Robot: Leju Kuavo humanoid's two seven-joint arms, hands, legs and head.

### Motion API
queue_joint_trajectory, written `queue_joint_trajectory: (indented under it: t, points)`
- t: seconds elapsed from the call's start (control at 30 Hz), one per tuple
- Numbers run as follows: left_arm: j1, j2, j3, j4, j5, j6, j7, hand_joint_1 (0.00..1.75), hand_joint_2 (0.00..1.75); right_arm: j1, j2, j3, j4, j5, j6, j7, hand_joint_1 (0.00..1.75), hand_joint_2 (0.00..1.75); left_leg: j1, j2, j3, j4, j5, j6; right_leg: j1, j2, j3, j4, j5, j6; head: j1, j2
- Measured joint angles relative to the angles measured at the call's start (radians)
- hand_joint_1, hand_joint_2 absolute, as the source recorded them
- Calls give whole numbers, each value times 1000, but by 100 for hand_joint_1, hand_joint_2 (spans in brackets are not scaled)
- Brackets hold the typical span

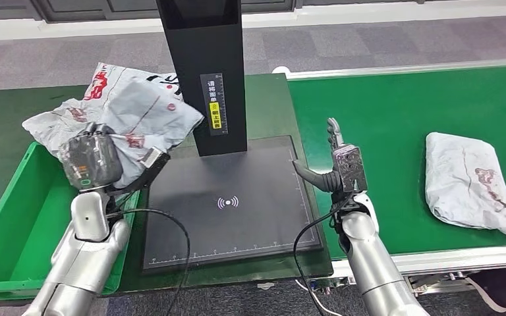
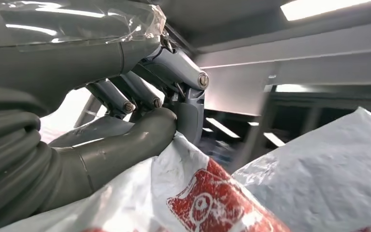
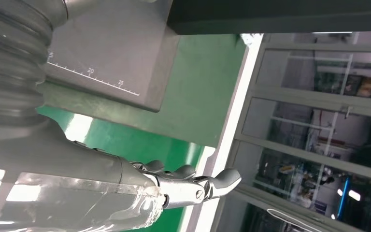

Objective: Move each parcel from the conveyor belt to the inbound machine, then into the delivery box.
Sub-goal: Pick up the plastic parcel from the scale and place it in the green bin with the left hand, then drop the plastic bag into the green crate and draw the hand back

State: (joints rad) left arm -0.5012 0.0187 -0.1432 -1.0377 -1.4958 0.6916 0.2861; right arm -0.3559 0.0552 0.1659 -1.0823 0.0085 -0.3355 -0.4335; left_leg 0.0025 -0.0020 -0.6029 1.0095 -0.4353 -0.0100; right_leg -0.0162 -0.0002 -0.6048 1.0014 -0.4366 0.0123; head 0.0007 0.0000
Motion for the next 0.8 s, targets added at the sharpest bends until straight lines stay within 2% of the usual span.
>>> queue_joint_trajectory:
  t: [0.2, 0.37, 0.7, 0.8]
  points:
    - [53, 34, 128, 6, -17, 0, 65, 175, 175, 31, 0, -4, -10, 8, -7, 4, 0, 175, 0, 0, -1, 0, -1, -1, 1, 0, 0, 0, -1, -1, 0, 0]
    - [84, 65, 217, 22, -19, -7, 81, 175, 175, 74, -1, -19, -44, 19, -7, 11, 0, 175, 0, 0, -1, 0, -1, -1, 1, 0, -1, 0, -1, -1, 0, 0]
    - [115, 104, 246, 25, -19, -53, 132, 175, 175, 129, -3, -37, -102, 20, 1, 20, 0, 175, 1, 0, -1, 0, -1, -2, 1, 0, -1, 0, -1, -2, 0, 0]
    - [112, 116, 247, 37, -19, -108, 157, 44, 175, 140, -4, -40, -109, 19, 2, 21, 0, 175, 1, 1, -1, 0, -2, -2, 1, 1, -2, 0, -1, -2, 0, 0]
